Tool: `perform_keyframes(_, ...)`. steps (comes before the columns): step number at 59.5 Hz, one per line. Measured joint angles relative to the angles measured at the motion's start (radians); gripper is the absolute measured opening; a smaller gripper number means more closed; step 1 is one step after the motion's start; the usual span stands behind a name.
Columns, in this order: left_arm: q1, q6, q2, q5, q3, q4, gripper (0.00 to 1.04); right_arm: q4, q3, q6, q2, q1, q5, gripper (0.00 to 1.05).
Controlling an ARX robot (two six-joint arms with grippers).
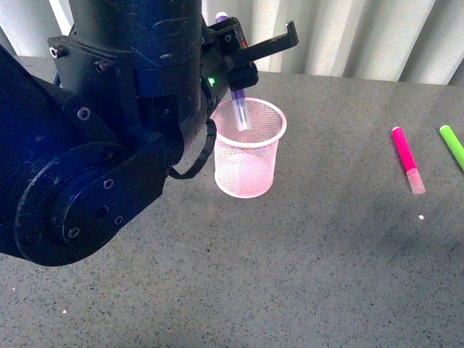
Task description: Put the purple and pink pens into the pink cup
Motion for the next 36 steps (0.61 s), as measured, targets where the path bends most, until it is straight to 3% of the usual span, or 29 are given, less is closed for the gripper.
perform_keyframes(36, -0.045, -0.022, 0.058, -0.045, 0.005, 0.008, 0.15, 0.0, 0.0, 0.0, 0.0, 0.0, 0.0, 0.98)
